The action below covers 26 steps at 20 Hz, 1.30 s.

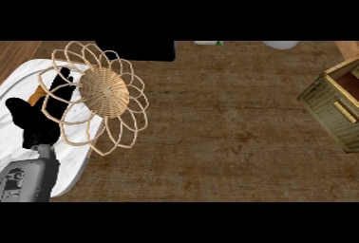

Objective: Pick the squash from the placemat and place it in the basket

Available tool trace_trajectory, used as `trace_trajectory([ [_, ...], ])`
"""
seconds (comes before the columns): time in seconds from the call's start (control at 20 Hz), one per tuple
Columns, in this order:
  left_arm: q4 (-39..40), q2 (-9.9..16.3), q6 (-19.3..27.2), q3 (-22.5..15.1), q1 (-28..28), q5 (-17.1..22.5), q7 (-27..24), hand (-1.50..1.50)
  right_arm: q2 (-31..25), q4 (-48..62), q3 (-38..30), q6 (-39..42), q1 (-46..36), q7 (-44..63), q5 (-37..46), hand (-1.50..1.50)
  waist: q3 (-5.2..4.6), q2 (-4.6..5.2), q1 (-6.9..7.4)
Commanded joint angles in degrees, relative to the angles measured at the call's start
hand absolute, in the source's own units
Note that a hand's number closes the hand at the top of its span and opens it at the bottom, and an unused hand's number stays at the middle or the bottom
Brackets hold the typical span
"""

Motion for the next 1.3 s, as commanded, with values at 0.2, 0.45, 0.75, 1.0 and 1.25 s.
trace_trajectory([
  [0.2, 1.23, -0.72, 1.02, -0.36, -1.05, -0.94, -0.1, 0.0, 0.31, 1.02, 0.7, 1.71, -0.65, 1.51, 1.61, 1.5, -0.02, 0.09, -0.02],
  [0.45, -4.16, -0.82, -0.35, -1.56, 2.55, -0.34, 1.67, 0.0, 0.63, 1.71, 0.75, -0.83, 2.54, 1.79, 2.16, 1.5, 0.03, 0.0, 0.44],
  [0.75, 1.99, -1.94, 2.1, -1.19, -2.0, -1.94, 0.1, 0.0, -1.61, 2.18, 0.11, 1.05, 4.05, -2.7, 1.77, 1.5, 0.03, 0.19, -0.23],
  [1.0, 2.3, -0.14, -1.05, 0.75, 0.53, 0.57, -2.41, 0.0, 0.02, 2.14, -1.1, 4.03, 3.63, -0.91, 0.58, 1.5, -0.02, -0.02, -0.26],
  [1.25, 0.08, -0.57, 0.0, 0.04, -0.3, -0.09, 0.21, 0.0, -1.85, 2.81, -1.31, 7.13, 2.15, -0.47, 0.7, 1.5, 0.03, 0.19, 0.46],
])
